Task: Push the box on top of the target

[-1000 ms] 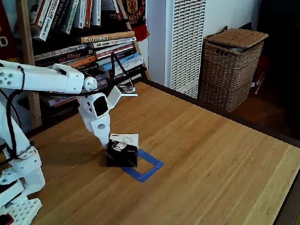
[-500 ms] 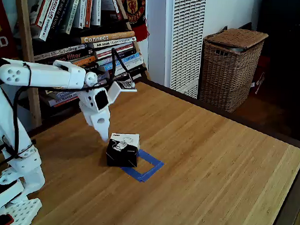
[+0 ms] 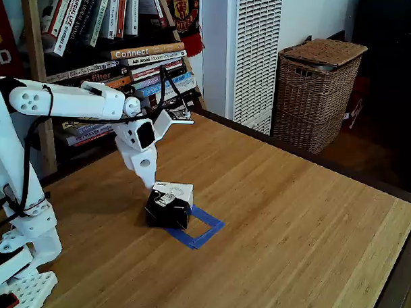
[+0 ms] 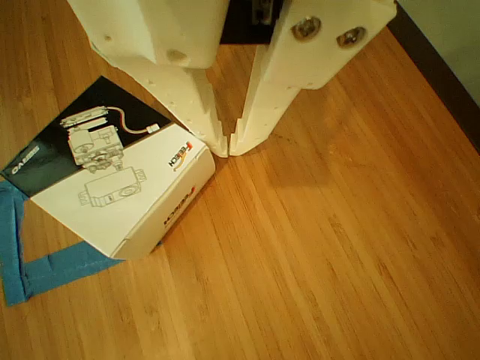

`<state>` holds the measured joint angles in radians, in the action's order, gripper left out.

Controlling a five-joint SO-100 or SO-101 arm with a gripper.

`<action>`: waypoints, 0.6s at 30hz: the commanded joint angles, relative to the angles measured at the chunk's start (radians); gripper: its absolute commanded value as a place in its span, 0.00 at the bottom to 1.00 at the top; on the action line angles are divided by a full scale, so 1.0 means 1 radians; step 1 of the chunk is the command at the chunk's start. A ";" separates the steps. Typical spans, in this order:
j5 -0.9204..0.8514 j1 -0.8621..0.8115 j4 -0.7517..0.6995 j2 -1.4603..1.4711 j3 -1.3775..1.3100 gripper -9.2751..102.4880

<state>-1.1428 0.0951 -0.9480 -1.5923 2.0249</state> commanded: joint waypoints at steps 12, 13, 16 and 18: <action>-0.063 -0.075 -0.034 0.046 -0.106 0.08; -0.067 -0.081 -0.035 0.048 -0.109 0.08; -0.080 -0.092 -0.043 0.060 -0.126 0.08; -0.083 -0.094 -0.048 0.072 -0.141 0.08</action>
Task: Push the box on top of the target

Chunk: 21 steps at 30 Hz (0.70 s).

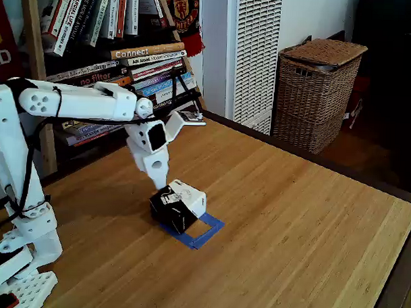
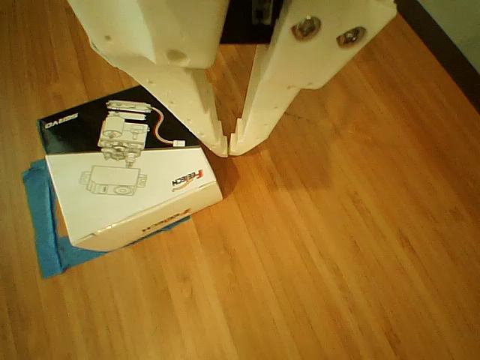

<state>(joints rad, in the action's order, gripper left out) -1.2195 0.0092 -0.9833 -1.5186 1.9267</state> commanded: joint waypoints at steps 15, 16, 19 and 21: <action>-0.003 -0.011 -0.038 0.046 -0.115 0.08; -0.003 -0.011 -0.040 0.048 -0.117 0.08; -0.003 -0.011 -0.048 0.055 -0.130 0.08; -0.005 -0.014 -0.054 0.063 -0.143 0.08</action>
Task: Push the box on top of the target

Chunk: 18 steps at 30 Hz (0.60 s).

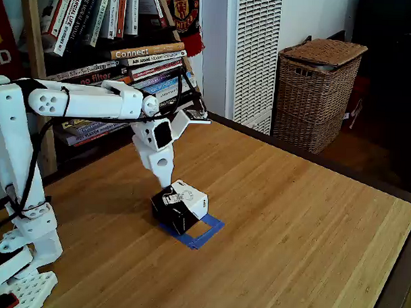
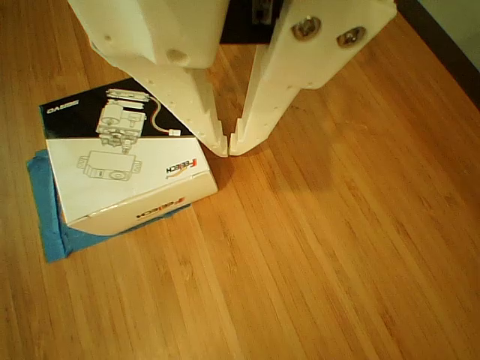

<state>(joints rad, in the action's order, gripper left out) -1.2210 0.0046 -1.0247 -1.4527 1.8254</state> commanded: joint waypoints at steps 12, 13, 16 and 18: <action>-0.034 -0.046 -0.029 0.015 -0.064 0.08; -0.035 -0.048 -0.031 0.015 -0.064 0.08; -0.040 -0.051 -0.031 0.015 -0.064 0.08; -0.040 -0.051 -0.031 0.015 -0.064 0.08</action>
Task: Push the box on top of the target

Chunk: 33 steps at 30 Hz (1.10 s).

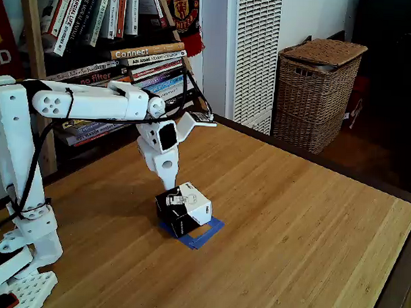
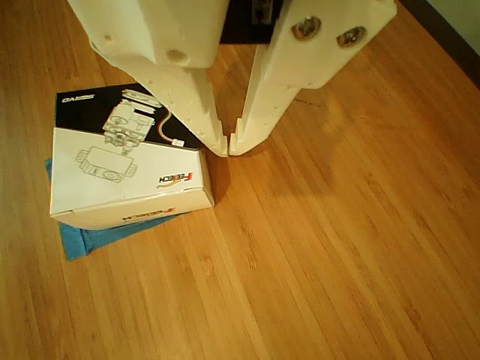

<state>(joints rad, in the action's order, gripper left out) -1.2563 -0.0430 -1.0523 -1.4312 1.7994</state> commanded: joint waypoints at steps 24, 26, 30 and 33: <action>0.005 0.043 -0.103 -0.077 -0.008 0.08; -0.015 0.031 -0.103 -0.080 0.003 0.08; -0.034 0.021 -0.100 -0.087 0.028 0.08; -0.041 0.020 -0.097 -0.094 0.043 0.08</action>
<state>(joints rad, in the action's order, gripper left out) -1.2885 -0.0077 -1.1505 -1.4573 1.8392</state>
